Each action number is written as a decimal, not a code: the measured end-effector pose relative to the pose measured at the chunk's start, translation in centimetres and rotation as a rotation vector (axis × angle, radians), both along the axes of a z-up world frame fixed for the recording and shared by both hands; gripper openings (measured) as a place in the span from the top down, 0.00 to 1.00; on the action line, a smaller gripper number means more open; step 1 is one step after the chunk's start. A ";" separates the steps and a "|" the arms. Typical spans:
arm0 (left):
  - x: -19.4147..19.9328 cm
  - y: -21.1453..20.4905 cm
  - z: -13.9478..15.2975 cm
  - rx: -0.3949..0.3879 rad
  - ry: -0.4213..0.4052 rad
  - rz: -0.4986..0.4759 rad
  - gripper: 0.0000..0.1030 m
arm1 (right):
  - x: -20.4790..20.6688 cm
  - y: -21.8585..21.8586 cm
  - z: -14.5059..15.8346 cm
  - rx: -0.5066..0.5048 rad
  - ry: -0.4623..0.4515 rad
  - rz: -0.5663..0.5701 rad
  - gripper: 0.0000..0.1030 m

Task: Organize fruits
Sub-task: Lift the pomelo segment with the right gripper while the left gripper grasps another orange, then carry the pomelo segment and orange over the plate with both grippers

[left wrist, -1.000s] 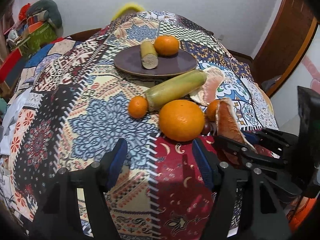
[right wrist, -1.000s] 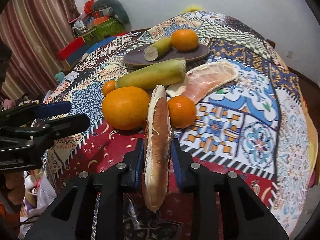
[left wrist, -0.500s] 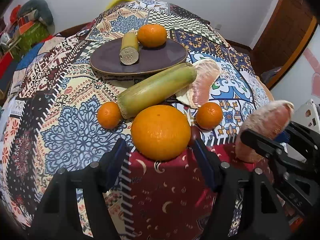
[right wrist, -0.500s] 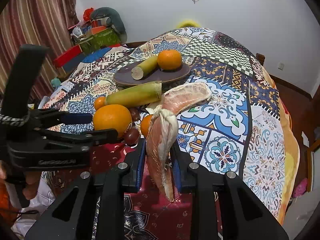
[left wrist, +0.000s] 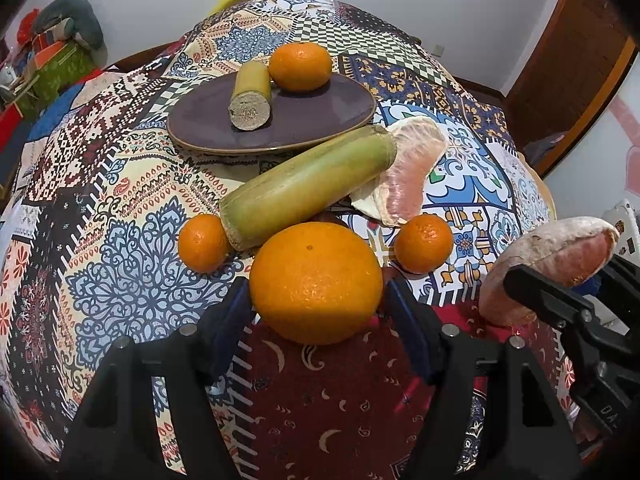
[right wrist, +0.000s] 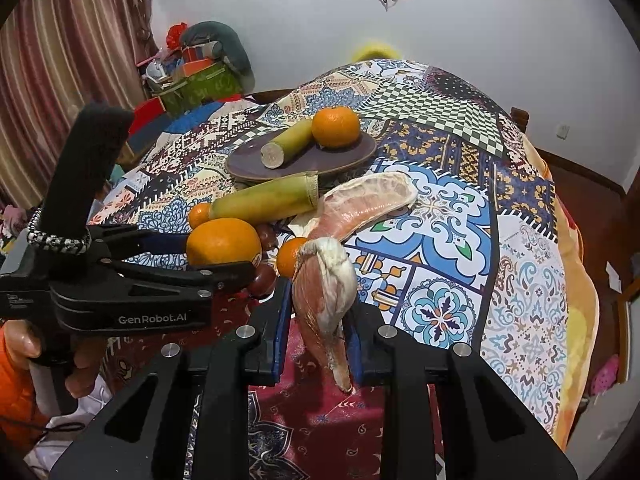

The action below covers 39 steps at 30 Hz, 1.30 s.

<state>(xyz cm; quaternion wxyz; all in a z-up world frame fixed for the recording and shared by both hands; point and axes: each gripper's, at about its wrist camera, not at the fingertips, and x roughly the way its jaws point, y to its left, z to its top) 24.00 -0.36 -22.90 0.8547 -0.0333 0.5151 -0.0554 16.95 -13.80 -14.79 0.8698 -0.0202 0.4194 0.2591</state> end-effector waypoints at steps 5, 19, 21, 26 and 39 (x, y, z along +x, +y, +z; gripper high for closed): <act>-0.3 0.2 0.3 -0.006 -0.014 -0.005 0.37 | 0.1 -0.1 0.4 0.002 -0.010 -0.002 0.79; -2.4 3.3 4.8 -0.026 -0.124 0.052 0.38 | 1.0 0.6 1.9 0.010 -0.056 0.010 0.79; -2.4 3.8 5.6 -0.027 -0.146 0.059 0.38 | 1.2 0.8 2.2 0.010 -0.065 0.012 0.79; -2.2 4.6 7.0 -0.023 -0.189 0.068 0.38 | 2.2 1.1 3.4 0.025 -0.096 0.013 0.79; 0.8 7.0 8.0 -0.002 -0.236 0.102 0.38 | 5.7 2.7 5.2 0.041 -0.164 0.017 0.79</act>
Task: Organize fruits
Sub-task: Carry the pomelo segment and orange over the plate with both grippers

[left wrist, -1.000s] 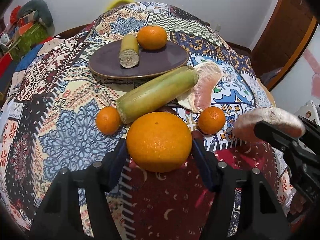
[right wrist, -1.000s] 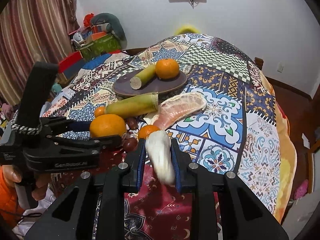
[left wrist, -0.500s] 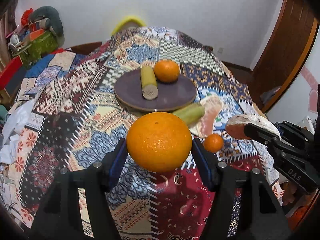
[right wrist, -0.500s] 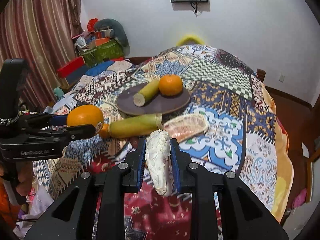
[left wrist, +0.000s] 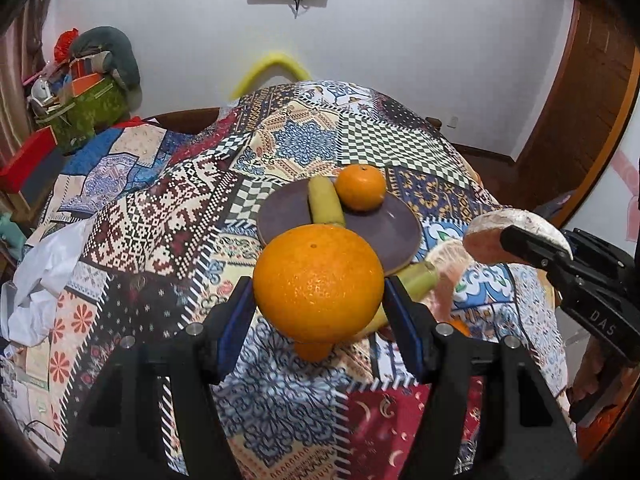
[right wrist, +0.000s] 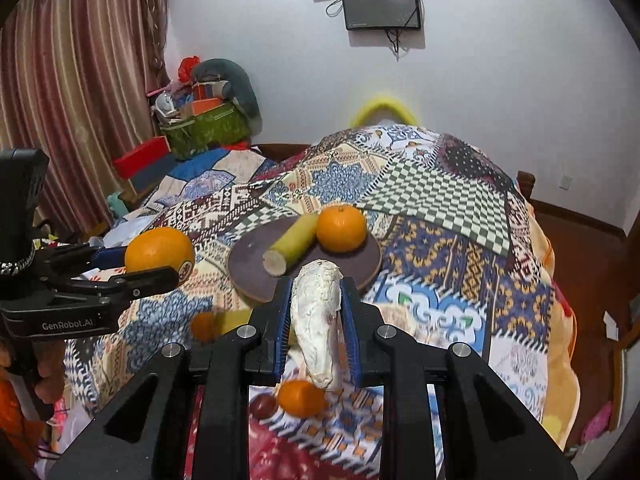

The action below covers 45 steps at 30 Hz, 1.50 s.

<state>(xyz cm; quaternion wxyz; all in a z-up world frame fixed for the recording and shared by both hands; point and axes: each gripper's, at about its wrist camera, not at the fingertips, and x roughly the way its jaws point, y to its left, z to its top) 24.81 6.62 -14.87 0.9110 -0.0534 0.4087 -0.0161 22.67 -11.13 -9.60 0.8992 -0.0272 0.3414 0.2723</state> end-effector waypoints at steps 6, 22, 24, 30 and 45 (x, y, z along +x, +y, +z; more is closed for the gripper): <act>2.2 1.0 -0.8 0.003 0.004 0.014 0.38 | 2.1 0.5 -0.5 -0.017 -0.005 0.001 0.79; 8.5 2.9 -3.8 0.004 0.052 0.039 0.38 | 7.7 1.6 -3.3 -0.068 0.027 -0.016 0.79; 9.2 3.0 -4.2 -0.004 0.062 0.035 0.38 | 8.4 2.0 -3.4 -0.081 0.024 -0.015 0.79; 11.5 3.2 -5.7 0.014 0.093 0.030 0.38 | 10.0 2.9 -3.8 -0.119 0.012 -0.013 0.79; 15.2 3.1 -7.8 0.044 0.134 0.034 0.38 | 11.2 5.5 -5.3 -0.194 0.026 0.000 0.72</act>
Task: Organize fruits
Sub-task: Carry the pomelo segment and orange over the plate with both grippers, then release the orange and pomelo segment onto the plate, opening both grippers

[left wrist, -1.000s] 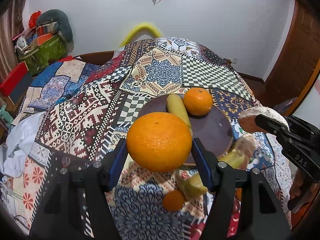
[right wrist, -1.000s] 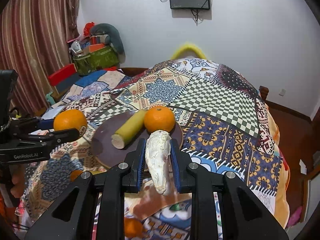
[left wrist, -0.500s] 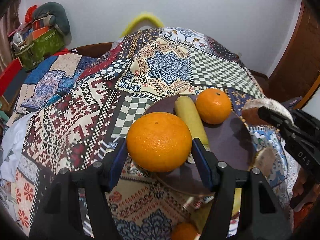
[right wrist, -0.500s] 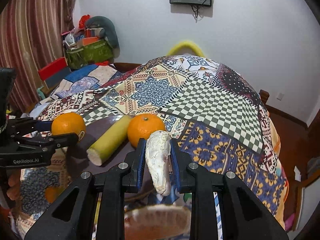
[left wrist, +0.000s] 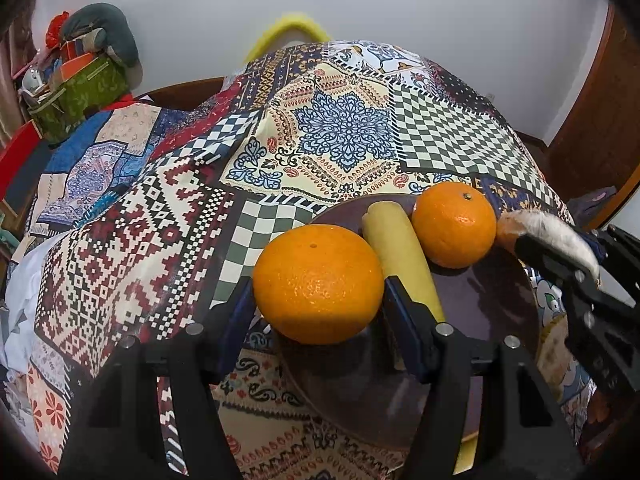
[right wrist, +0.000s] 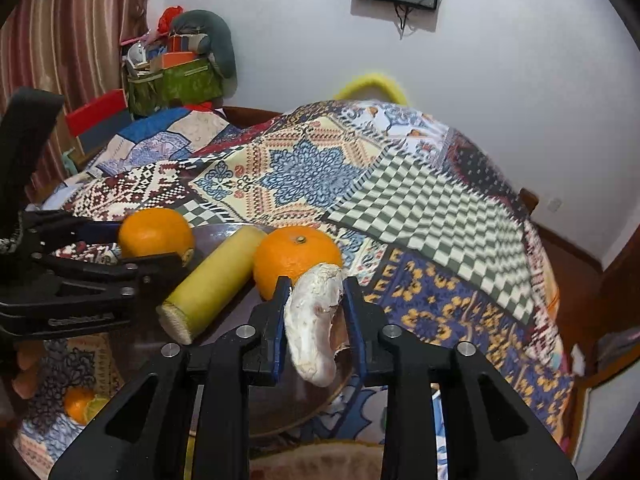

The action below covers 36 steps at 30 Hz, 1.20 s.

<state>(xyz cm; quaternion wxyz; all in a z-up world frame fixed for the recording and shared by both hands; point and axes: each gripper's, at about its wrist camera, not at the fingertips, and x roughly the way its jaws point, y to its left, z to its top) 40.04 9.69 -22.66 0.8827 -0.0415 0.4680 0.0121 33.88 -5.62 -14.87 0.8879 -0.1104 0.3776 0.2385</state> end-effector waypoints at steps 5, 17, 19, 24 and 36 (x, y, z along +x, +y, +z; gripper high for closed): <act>0.1 -0.5 -0.3 0.024 0.009 -0.007 0.37 | -0.3 0.4 -0.2 0.021 0.029 0.017 0.67; -1.4 -1.4 0.7 0.069 -0.013 -0.043 0.37 | -1.0 0.9 -0.3 0.063 0.089 0.077 0.62; -1.8 -1.4 1.3 0.067 -0.025 -0.041 0.37 | -1.3 0.6 0.1 0.072 0.081 0.074 0.62; -2.9 -1.1 2.5 0.046 -0.038 -0.031 0.37 | -2.4 -0.6 1.8 0.096 0.046 0.054 0.59; -8.3 -1.5 6.9 0.034 -0.107 -0.039 0.37 | -6.5 -2.8 5.3 0.107 -0.037 0.019 0.57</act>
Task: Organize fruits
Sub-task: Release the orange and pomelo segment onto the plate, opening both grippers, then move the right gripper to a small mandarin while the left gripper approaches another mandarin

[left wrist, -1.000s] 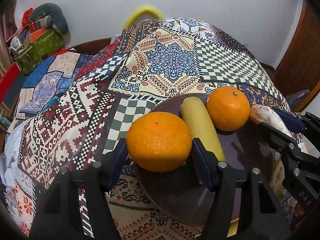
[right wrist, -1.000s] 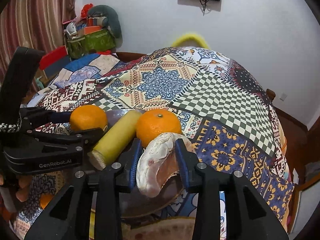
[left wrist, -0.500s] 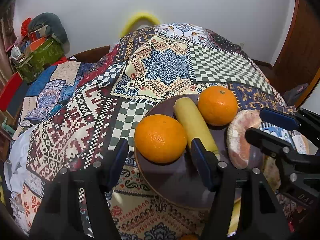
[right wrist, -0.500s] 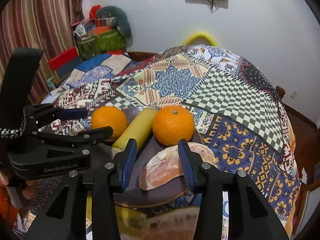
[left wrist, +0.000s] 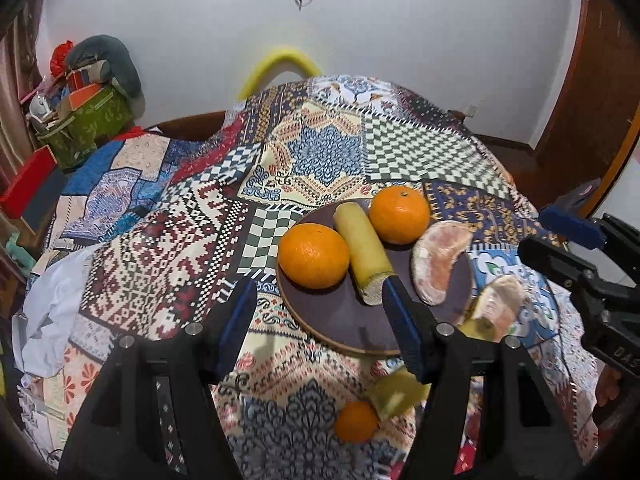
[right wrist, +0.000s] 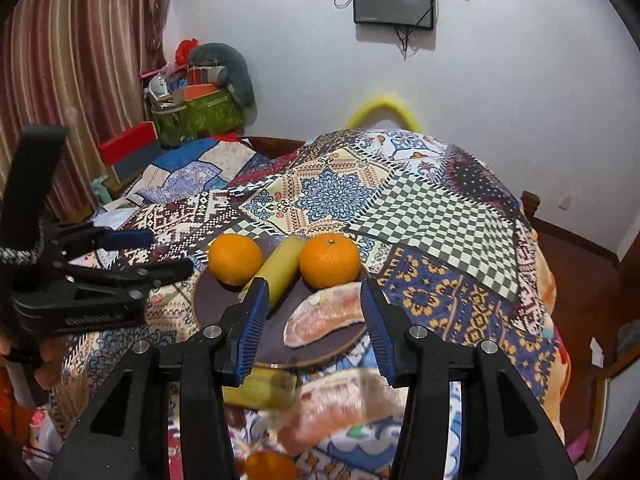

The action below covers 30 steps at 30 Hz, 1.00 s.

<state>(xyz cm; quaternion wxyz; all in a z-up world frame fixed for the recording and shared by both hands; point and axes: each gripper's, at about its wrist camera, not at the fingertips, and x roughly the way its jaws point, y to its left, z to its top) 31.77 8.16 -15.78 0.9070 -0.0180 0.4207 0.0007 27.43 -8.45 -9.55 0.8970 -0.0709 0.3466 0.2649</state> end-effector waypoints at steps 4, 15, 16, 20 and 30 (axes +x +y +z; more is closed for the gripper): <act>-2.2 -0.1 1.2 -0.015 -0.016 -0.006 0.37 | -1.4 -0.6 0.2 0.004 0.001 -0.002 0.57; -5.7 -1.7 -0.6 -0.007 0.053 -0.033 0.37 | -5.2 -2.1 -1.4 -0.014 0.045 -0.008 0.54; -6.0 -2.0 -0.9 -0.005 0.061 -0.041 0.37 | -5.4 -2.3 -1.9 -0.016 0.059 -0.010 0.54; -7.1 -2.3 -1.9 -0.009 0.082 -0.049 0.37 | -6.3 -2.8 -3.4 -0.017 0.108 -0.015 0.54; -8.0 -1.7 -6.1 -0.036 0.167 -0.033 0.37 | -7.6 -2.3 -7.0 -0.034 0.190 0.005 0.54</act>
